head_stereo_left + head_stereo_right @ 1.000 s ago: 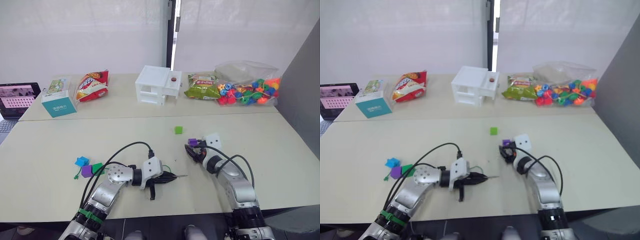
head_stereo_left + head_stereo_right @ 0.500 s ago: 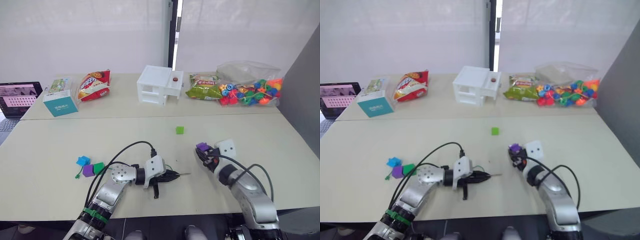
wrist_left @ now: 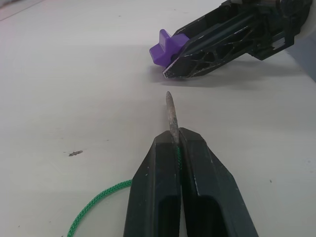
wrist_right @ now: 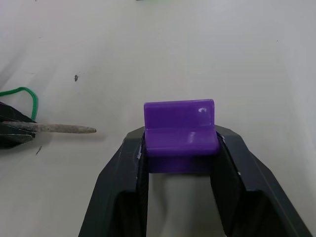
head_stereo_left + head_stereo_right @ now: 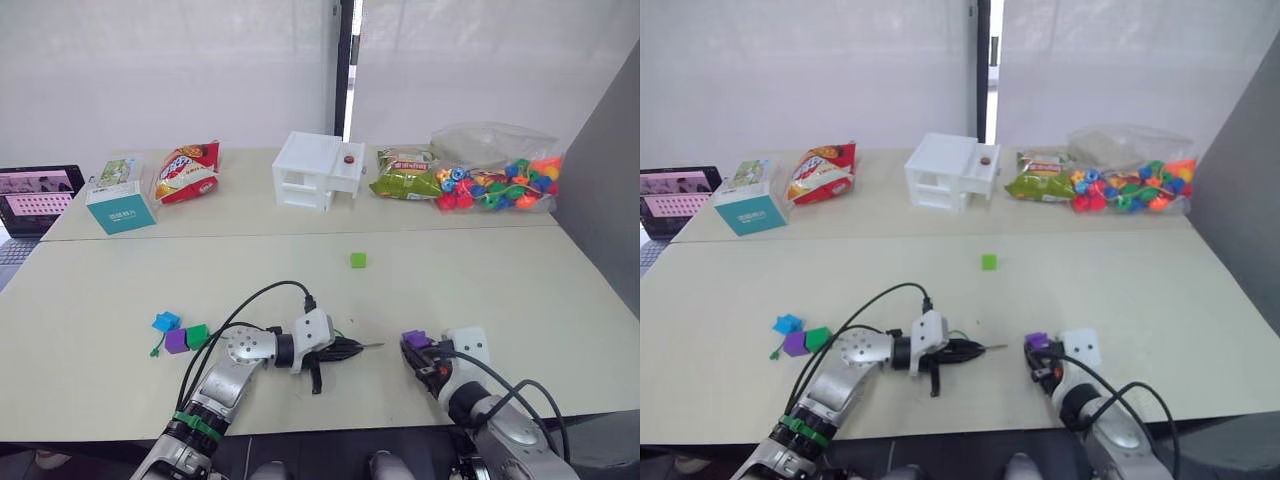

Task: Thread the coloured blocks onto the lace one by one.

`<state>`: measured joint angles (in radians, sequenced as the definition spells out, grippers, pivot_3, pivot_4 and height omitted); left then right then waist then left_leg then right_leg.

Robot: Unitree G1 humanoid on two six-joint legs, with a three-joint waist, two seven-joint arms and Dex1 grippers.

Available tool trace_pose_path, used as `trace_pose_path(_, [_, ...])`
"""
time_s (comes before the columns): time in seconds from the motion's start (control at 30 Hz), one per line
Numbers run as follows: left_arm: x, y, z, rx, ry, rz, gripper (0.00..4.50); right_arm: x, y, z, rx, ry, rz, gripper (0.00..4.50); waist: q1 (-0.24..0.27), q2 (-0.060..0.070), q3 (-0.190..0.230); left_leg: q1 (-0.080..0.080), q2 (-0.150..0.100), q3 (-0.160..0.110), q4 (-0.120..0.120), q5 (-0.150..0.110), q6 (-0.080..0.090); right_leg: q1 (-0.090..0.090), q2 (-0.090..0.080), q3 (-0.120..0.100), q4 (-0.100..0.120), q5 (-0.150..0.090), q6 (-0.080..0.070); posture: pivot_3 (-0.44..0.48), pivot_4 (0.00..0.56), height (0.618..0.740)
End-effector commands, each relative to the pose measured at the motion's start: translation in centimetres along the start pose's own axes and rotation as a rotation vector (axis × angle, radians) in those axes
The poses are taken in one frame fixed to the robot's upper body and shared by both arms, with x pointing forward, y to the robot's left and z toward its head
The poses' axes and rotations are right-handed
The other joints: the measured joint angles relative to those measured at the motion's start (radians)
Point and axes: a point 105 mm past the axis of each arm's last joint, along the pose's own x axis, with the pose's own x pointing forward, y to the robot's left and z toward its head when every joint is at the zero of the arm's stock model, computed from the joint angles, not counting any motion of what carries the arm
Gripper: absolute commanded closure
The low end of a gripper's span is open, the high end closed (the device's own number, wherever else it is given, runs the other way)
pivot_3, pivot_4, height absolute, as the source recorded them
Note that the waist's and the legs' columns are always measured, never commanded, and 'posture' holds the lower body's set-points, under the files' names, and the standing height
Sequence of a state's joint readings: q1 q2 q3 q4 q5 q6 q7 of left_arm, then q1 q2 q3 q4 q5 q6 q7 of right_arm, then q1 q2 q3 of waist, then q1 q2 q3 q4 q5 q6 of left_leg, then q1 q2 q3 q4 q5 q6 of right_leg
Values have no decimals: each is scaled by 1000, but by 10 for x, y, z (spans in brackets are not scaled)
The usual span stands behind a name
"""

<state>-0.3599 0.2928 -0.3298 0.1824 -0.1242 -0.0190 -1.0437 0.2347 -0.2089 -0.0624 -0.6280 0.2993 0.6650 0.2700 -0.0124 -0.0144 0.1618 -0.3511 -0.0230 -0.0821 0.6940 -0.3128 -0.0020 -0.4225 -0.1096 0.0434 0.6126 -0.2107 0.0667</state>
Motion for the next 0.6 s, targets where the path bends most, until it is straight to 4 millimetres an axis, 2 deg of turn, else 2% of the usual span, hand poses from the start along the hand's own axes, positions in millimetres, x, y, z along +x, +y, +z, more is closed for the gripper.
trace_pose_path(0.03, [2, -1, 2, 9, -9, -19, 4500, -4, 6, 22, 1, -54, 39, 1602, 0, 0, 0, 0, 0, 0, 0, 0, 0, 0, 0, 0, 0, 0, 0, 0, 150, 740])
trace_pose_path(0.13, [2, -1, 2, 10, -8, -20, 4500, -8, 3, 40, -2, -85, 73, 498, 1, 0, 0, 0, 0, 0, 0, 0, 0, 0, 0, 0, 0, 0, 0, 0, 150, 740])
trace_pose_path(0.2, [1, 0, 2, 13, -11, -10, 4500, -8, -3, 74, 14, -172, 111, 16, 0, 0, 0, 0, 0, 0, 0, 0, 0, 1, 0, 0, 0, 0, 0, 0, 150, 740])
trace_pose_path(0.27, [1, 0, 3, 13, -15, -6, 4500, -7, -3, 97, 6, -210, 165, 16, 0, 0, 0, 0, 0, 0, 1, 0, 0, 1, 0, 0, -1, 0, 0, 0, 150, 740])
trace_pose_path(0.33, [1, -1, 3, 10, -17, -7, 4500, -6, -1, 107, -33, -196, 220, 16, 1, 0, 0, 0, 0, -1, 0, 0, 0, 1, 1, 0, 0, 0, 0, 0, 150, 740])
trace_pose_path(0.4, [2, -2, 5, 5, -23, -9, 4500, -5, 6, 108, -141, -126, 319, 16, 2, 0, 0, 0, 0, -3, 0, 0, 0, 1, 1, -2, 1, 0, 0, 0, 150, 740])
trace_pose_path(0.5, [2, 0, 7, 12, -35, 12, 4500, -13, 21, 91, -470, 125, 551, 16, 0, 0, 0, -1, 0, -1, 0, 0, 1, 1, 0, -1, -1, 0, 0, 0, 150, 740])
trace_pose_path(0.6, [2, 0, 6, 8, -34, 12, 4500, -18, 16, 84, -777, 274, 661, 16, 0, 0, 0, -1, 0, 0, 0, -1, 2, 2, -1, -2, -3, 0, 0, 0, 150, 740])
